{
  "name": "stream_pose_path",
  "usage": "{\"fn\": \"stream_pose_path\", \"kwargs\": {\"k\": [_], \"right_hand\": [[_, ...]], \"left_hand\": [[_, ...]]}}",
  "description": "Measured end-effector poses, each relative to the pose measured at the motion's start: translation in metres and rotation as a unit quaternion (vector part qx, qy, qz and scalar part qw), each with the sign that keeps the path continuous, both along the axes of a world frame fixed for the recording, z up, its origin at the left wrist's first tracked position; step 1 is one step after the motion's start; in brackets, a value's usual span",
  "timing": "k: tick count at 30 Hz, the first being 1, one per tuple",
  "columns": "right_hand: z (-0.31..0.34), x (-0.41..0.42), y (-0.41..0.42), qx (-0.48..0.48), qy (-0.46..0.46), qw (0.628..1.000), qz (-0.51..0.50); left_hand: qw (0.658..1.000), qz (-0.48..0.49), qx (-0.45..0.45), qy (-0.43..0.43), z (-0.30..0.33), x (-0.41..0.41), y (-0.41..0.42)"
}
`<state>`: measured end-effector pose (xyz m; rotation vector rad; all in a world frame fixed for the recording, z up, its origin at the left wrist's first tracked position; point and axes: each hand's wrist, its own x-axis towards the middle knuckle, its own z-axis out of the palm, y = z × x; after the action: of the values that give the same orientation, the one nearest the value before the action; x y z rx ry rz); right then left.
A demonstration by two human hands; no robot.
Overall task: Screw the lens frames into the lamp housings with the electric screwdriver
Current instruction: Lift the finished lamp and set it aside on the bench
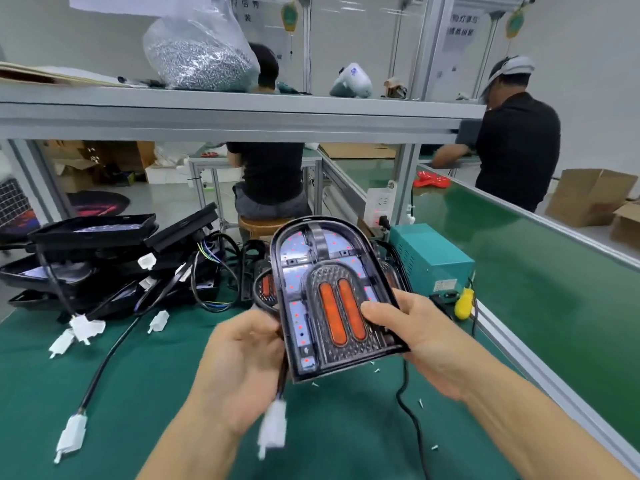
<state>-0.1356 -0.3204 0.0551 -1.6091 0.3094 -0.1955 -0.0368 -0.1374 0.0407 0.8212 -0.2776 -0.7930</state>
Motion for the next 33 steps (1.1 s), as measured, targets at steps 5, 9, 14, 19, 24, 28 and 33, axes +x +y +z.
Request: {"fn": "stream_pose_path", "kwargs": {"k": [5,9,14,19,24,28,33], "right_hand": [[-0.006,-0.01,-0.005,-0.071,0.013,0.997,-0.033],[-0.011,-0.014,-0.003,-0.066,0.012,0.998,-0.018],[-0.012,-0.025,-0.012,-0.022,0.003,0.999,0.045],[-0.019,-0.039,-0.032,0.034,-0.071,0.996,-0.052],[-0.017,-0.053,-0.063,0.058,-0.184,0.957,-0.215],[-0.013,-0.066,-0.096,0.038,-0.183,0.925,-0.332],[-0.02,-0.087,-0.137,0.064,-0.177,0.887,-0.421]], "left_hand": [[0.998,-0.028,0.059,-0.024,0.0,-0.014,-0.019],[0.992,-0.009,0.105,-0.064,-0.004,-0.012,-0.032],[0.984,-0.077,0.118,-0.106,0.002,-0.006,-0.041],[0.968,-0.146,0.151,-0.136,0.014,-0.002,-0.08],[0.956,-0.188,0.163,-0.157,0.029,-0.009,-0.148],[0.942,-0.217,0.193,-0.167,0.03,-0.018,-0.207],[0.918,-0.119,0.208,-0.315,0.02,-0.045,-0.275]]}}
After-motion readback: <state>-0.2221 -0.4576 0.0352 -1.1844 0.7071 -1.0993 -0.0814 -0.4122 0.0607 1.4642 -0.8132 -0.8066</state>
